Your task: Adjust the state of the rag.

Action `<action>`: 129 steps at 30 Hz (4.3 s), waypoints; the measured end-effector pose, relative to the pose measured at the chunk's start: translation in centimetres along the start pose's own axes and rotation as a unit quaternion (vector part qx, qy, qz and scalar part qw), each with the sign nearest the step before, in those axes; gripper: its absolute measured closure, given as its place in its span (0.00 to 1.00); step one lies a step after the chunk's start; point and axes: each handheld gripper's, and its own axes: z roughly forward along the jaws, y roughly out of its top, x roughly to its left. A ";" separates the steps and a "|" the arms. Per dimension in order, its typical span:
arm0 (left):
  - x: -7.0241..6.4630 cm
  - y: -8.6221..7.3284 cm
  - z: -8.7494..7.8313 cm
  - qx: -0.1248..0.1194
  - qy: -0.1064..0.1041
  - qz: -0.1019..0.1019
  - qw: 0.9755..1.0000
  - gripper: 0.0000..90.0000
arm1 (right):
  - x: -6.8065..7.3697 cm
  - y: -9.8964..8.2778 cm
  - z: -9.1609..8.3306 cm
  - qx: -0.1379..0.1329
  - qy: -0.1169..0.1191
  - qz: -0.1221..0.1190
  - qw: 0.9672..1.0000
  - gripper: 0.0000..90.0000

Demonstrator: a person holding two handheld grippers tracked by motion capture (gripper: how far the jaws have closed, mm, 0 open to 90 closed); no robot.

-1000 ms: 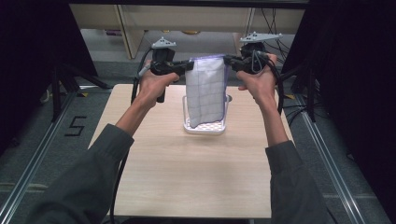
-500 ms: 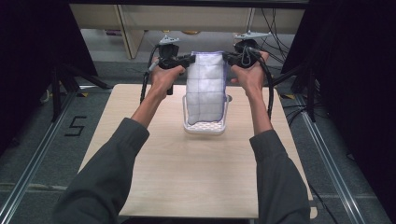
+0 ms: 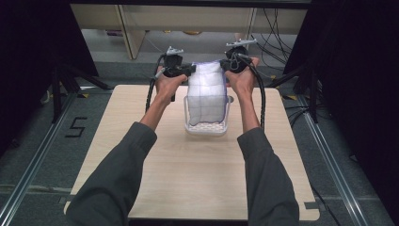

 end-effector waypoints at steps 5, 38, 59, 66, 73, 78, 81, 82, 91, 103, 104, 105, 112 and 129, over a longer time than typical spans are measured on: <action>0.2 -1.2 0.6 0.012 -0.002 -0.008 1.000 0.84 | 0.4 -0.7 1.2 0.039 -0.016 -0.018 0.999 0.95; 2.2 -2.7 -6.5 0.098 -0.015 -0.044 0.994 0.40 | -0.9 -3.5 -2.1 0.053 0.037 0.029 0.998 0.53; -0.3 -5.7 -13.0 0.083 -0.079 -0.043 0.992 0.30 | 2.1 -5.9 -7.3 0.028 0.123 0.023 0.992 0.38; -1.8 -7.1 -14.0 0.079 -0.098 -0.034 0.991 0.23 | 3.4 -6.9 -8.3 0.024 0.140 0.015 0.990 0.34; -2.4 -9.5 -15.4 0.077 -0.104 -0.032 0.991 0.18 | 4.2 -8.5 -9.5 0.019 0.150 0.016 0.988 0.32; -2.6 -11.2 -16.3 0.079 -0.101 -0.027 0.991 0.17 | 4.6 -9.7 -10.4 0.017 0.159 0.013 0.987 0.31; -2.8 -12.1 -16.8 0.077 -0.096 -0.017 0.992 0.17 | 4.5 -10.4 -10.6 0.017 0.156 0.004 0.988 0.31; -2.8 -12.1 -16.8 0.077 -0.096 -0.017 0.992 0.17 | 4.5 -10.4 -10.6 0.017 0.156 0.004 0.988 0.31; -4.1 -15.6 -18.8 0.078 -0.101 0.002 0.992 0.18 | 5.1 -13.6 -11.7 0.022 0.148 0.002 0.989 0.31; -5.0 -19.4 -19.8 0.086 -0.103 0.012 0.991 0.17 | 5.3 -17.3 -12.3 0.018 0.143 -0.005 0.990 0.31; -4.9 -19.6 -19.9 0.087 -0.104 0.013 0.991 0.17 | 5.3 -17.5 -12.4 0.022 0.147 -0.007 0.989 0.31; -4.9 -19.9 -19.9 0.084 -0.106 0.012 0.991 0.17 | 5.5 -17.7 -12.4 0.016 0.145 -0.009 0.989 0.31; -5.2 -21.9 -20.5 0.084 -0.109 0.019 0.990 0.17 | 6.9 -19.2 -12.8 0.031 0.156 -0.009 0.987 0.31; -6.0 -26.9 -21.2 0.113 -0.106 0.032 0.987 0.17 | 9.8 -23.4 -11.8 0.057 0.191 -0.031 0.980 0.31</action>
